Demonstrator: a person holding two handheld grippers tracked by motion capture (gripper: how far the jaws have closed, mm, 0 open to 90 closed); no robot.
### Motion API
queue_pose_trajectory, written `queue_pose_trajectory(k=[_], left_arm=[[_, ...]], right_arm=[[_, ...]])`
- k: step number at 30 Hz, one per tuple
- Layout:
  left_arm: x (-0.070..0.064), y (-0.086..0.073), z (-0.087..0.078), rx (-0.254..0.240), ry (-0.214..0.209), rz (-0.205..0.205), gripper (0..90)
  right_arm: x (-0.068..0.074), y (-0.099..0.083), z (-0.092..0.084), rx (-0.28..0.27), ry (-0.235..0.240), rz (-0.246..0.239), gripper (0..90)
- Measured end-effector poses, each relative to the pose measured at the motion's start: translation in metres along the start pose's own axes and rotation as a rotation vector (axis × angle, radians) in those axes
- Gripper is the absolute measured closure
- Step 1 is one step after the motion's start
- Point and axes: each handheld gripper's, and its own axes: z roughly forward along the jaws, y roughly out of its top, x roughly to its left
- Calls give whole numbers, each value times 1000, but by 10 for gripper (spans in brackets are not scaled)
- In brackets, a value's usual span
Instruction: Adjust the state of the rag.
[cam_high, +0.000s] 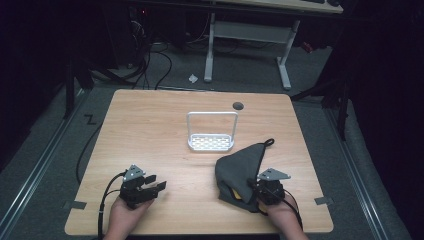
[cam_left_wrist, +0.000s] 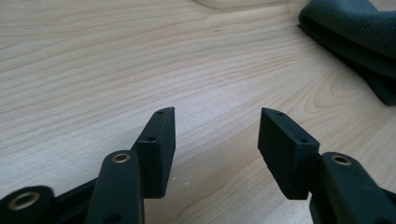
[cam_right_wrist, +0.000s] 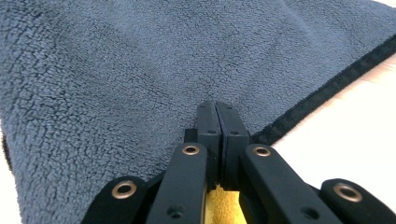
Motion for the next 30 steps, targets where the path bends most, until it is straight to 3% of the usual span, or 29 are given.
queue_pose_trajectory(k=[10,14,17,21,25,30], left_arm=[[-22,4,4,-11,-52,31,464],[-36,6,5,-18,-85,56,464],[-50,10,5,-27,-121,83,459],[-76,16,8,-38,-189,118,453],[-106,26,14,-63,-247,163,439],[-138,40,30,-69,-308,202,415]], right_arm=[[37,9,8,4,73,-88,880],[44,14,8,-16,89,-106,800],[35,17,-4,-69,66,-89,791],[16,15,-15,-103,22,-47,849],[0,8,-18,-85,5,-14,874],[-5,3,-19,-78,-1,-10,861]])
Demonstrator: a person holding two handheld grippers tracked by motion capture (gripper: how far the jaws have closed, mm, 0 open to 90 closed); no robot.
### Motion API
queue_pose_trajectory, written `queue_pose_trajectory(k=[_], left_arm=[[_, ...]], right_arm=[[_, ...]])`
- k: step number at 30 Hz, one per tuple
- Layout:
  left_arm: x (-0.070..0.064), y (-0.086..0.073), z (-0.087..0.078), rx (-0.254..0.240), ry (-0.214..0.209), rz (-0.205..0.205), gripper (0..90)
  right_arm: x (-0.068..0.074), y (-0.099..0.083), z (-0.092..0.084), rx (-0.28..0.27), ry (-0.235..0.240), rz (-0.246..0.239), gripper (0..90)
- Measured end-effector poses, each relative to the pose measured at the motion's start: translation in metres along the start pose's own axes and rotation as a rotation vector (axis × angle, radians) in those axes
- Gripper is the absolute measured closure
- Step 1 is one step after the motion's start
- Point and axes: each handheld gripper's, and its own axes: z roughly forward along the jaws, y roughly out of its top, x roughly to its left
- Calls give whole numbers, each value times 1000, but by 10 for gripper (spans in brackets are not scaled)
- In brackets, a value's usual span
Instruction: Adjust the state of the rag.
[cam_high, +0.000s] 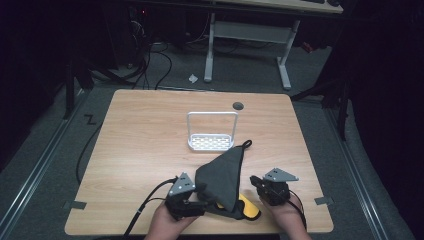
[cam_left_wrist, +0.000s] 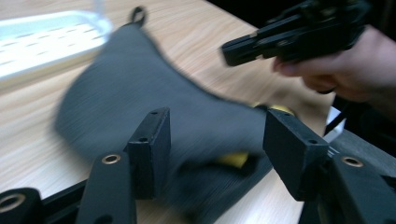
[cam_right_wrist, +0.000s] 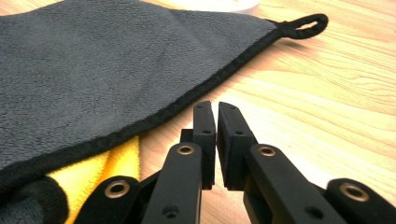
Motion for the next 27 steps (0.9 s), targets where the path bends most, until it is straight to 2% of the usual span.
queue_pose_trajectory(k=[3,6,7,9,11,12,15,17,20,21,22,27], left_arm=[[-10,9,24,31,-28,24,385],[-17,12,51,106,-31,51,351],[-19,10,60,135,-22,65,343],[-21,6,73,197,21,101,340],[-21,1,80,238,62,130,394],[-21,0,80,239,73,137,458],[-16,3,73,218,42,108,621],[-15,7,66,188,34,100,691],[-10,13,52,142,16,68,745],[-9,15,47,127,18,65,790],[-7,17,42,110,26,61,820],[13,23,21,30,73,-5,832]], right_arm=[[-3,0,0,-3,0,11,833],[-5,-2,1,0,5,21,812],[-6,-2,1,2,5,23,803],[-7,-3,2,4,5,26,791],[-7,-4,2,9,6,27,781],[-7,-4,3,11,7,24,780],[-6,-4,3,17,9,21,778],[-5,-4,4,18,13,21,778],[-4,-4,4,18,16,13,778],[-4,-4,5,19,18,10,778],[-3,-4,5,19,18,10,778],[2,-3,6,22,30,4,778]])
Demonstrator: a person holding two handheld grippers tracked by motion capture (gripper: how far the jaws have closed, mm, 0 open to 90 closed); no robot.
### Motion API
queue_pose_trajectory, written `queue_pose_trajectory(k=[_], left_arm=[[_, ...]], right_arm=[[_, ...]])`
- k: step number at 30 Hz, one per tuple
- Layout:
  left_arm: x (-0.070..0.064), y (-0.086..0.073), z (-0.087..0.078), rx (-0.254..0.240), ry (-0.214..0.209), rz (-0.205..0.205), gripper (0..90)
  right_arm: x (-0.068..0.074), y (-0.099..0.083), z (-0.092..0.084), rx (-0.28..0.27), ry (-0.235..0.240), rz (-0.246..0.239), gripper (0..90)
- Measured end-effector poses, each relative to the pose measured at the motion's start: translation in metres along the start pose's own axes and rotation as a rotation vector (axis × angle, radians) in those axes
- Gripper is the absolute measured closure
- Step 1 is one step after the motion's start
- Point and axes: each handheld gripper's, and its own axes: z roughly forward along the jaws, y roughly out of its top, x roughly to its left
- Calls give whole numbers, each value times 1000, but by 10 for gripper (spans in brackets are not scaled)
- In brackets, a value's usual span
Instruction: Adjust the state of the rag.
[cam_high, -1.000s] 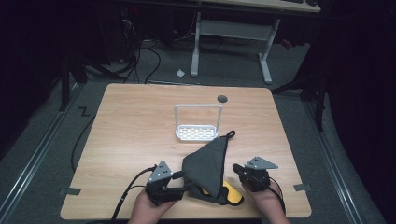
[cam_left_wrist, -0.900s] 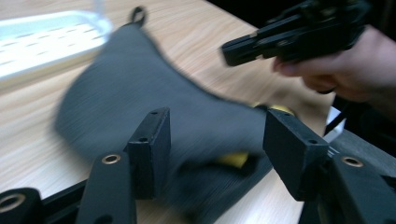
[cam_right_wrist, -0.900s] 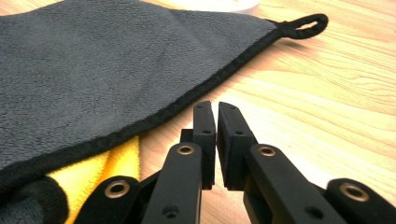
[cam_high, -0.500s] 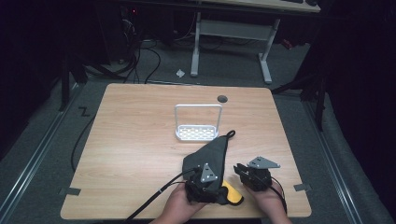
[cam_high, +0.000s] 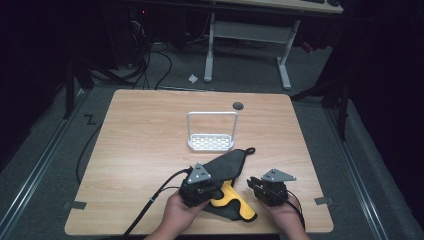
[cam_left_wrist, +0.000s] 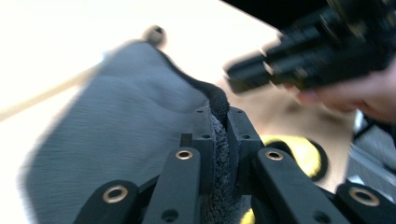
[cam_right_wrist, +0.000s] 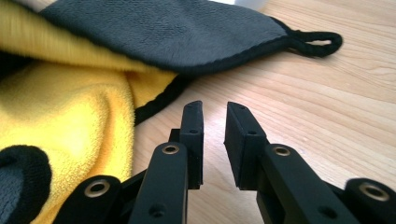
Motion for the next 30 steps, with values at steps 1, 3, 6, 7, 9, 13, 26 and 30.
queue_pose_trajectory(k=[1,3,6,7,9,13,26,30], left_arm=[[6,1,-4,-14,8,-21,832],[18,2,-10,-35,30,-53,832],[32,3,-19,-65,53,-89,832],[35,3,-21,-73,60,-97,832],[40,2,-25,-88,67,-110,832],[47,1,-33,-108,85,-120,831],[100,-50,-48,28,224,-190,822],[102,-62,-52,53,223,-206,822]], right_arm=[[2,0,0,-2,4,-1,778],[5,1,0,-3,17,-6,772],[12,2,3,6,44,-9,750],[15,2,5,10,55,-13,738],[21,3,8,22,73,-29,720],[31,3,15,37,111,-52,673],[38,2,24,70,118,-81,677],[39,2,25,76,119,-80,677]])
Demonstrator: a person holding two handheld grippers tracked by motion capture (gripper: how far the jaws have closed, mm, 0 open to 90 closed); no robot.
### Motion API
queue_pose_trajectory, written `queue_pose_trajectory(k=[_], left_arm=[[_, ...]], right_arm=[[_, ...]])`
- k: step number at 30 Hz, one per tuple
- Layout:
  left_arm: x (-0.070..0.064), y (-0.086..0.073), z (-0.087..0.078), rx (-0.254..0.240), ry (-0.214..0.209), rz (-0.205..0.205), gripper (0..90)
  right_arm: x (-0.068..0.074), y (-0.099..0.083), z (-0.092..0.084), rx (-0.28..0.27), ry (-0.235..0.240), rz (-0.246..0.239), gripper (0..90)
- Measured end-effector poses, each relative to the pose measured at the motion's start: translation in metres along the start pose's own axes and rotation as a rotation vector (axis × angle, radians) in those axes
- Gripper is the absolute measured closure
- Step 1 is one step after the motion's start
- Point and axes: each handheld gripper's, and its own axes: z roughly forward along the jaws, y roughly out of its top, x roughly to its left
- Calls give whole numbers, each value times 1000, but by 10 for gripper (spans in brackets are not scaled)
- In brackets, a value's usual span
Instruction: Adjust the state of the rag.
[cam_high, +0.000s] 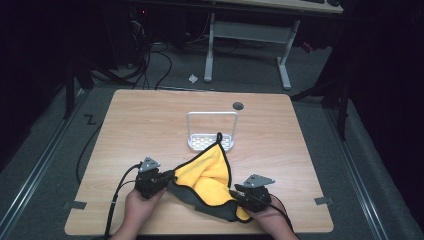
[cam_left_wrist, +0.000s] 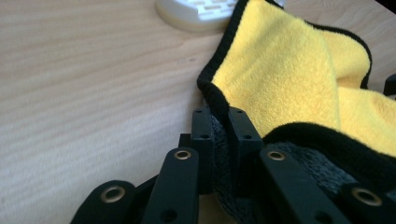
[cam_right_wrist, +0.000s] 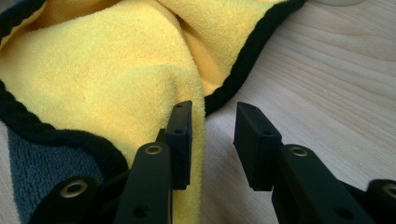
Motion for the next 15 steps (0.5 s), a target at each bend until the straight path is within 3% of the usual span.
queue_pose_trajectory(k=[9,15], left_arm=[[-10,-23,-18,69,6,50,821],[-5,-42,-38,80,37,16,820]], right_arm=[[1,1,-3,-12,0,3,647],[4,3,-7,-28,10,-3,644]])
